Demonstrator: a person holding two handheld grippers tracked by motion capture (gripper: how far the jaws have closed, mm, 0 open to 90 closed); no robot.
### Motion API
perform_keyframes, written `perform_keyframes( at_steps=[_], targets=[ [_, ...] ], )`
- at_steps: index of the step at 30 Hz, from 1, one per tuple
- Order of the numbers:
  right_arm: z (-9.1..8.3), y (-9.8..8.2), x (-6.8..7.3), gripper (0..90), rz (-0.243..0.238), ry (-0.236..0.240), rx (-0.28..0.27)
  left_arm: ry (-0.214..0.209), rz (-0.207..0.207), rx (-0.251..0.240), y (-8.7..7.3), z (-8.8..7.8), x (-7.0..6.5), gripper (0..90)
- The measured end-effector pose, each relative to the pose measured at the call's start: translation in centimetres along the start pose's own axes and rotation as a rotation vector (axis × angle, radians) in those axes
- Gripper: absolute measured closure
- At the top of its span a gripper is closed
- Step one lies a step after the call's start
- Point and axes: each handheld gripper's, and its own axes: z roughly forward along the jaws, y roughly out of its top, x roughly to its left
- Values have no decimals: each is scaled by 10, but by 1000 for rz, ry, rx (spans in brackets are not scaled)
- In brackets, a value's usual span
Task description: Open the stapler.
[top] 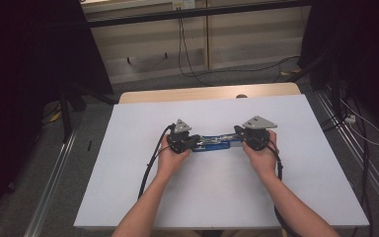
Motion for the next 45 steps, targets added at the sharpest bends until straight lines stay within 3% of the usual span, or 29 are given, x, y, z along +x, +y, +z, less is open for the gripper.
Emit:
perform_keyframes(
  at_steps=[7,12,15,20,23,25,31,35,39,45],
  targets=[
    [-11,-3,-18,900,19,-31,7,-22,-16,-17,3,-5,0,845],
    [-15,-8,-22,887,10,-27,12,-35,-41,-27,4,-8,0,732],
    [-18,-11,-26,800,-9,-19,21,-44,-51,-27,5,-12,0,674],
    [-24,-21,-33,641,8,9,32,-45,-74,-14,7,-19,0,482],
    [-28,-26,-35,512,-1,23,44,-47,-63,-3,8,-26,-3,376],
    [-30,-31,-38,448,21,48,54,-38,-55,7,7,-31,-2,298],
    [-27,-45,-45,332,51,85,114,-34,-93,-4,-1,-45,1,224],
    [-20,-50,-45,317,56,100,155,-24,-91,-18,-6,-52,1,209],
    [-14,-47,-43,340,22,103,183,-16,-117,-36,-10,-58,1,186],
    [-4,-44,-43,434,3,110,232,-10,-133,-58,-13,-64,5,186]
  ],
)
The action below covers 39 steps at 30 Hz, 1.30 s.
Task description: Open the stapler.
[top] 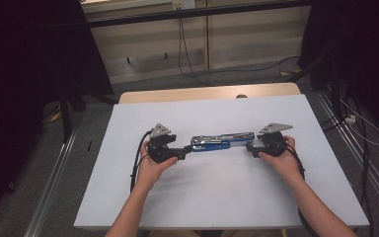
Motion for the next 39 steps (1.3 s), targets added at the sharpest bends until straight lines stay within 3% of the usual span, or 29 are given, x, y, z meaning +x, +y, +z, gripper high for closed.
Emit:
perform_keyframes(
  at_steps=[14,24,39],
  targets=[
    [7,4,-6,528,1,44,16,19,-19,2,-6,-3,4,159],
    [5,3,-7,680,-10,57,10,29,-24,0,-9,-7,5,158],
    [-5,-5,-10,682,-2,58,14,30,-12,7,-9,-6,3,159]
  ],
)
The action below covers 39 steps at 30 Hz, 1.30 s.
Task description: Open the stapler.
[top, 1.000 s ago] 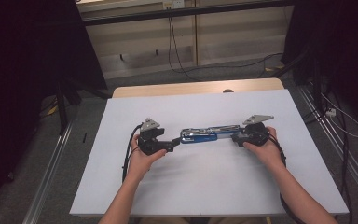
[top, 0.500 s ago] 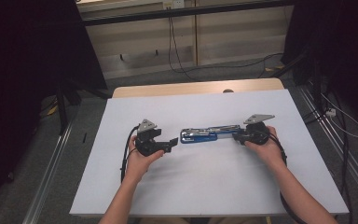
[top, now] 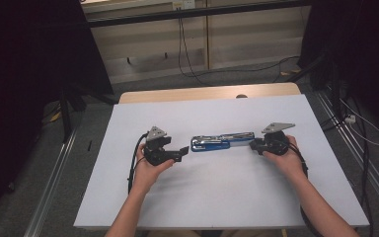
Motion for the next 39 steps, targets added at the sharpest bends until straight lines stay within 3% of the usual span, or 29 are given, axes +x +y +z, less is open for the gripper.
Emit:
perform_keyframes(
  at_steps=[7,13,19,27,39],
  targets=[
    [-13,-4,3,681,-17,8,1,9,0,-6,0,-1,0,156],
    [-22,-3,21,682,-74,57,4,12,-1,-3,0,-3,1,151],
    [-21,-2,40,681,-108,94,29,10,-6,-5,-2,-4,0,151],
    [-14,-1,54,681,-145,127,47,8,-10,-1,-4,-6,0,152],
    [-7,1,61,652,-144,131,53,13,-16,1,-7,-8,1,152]
  ],
)
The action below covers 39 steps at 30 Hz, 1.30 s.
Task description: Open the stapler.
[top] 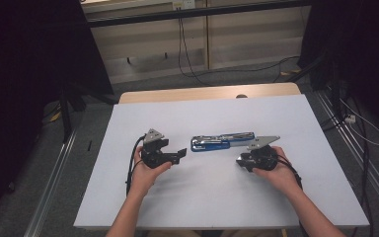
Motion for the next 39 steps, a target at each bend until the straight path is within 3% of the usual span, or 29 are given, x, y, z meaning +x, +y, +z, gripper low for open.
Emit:
perform_keyframes(
  at_steps=[10,19,22,25,29,39],
  targets=[
    [-3,-3,7,654,-3,33,1,3,3,0,0,-1,0,152],
    [-10,-9,19,668,-36,83,1,11,6,-5,0,-4,0,152],
    [-8,-6,15,556,-64,54,-12,10,4,-8,0,-4,0,151],
    [-4,-1,4,463,-61,44,-30,12,7,-7,0,-5,1,145],
    [2,4,2,425,-97,70,-15,12,3,-3,0,-5,2,145],
    [5,4,8,549,-153,126,-6,12,-9,-1,-3,-7,3,145]
  ],
)
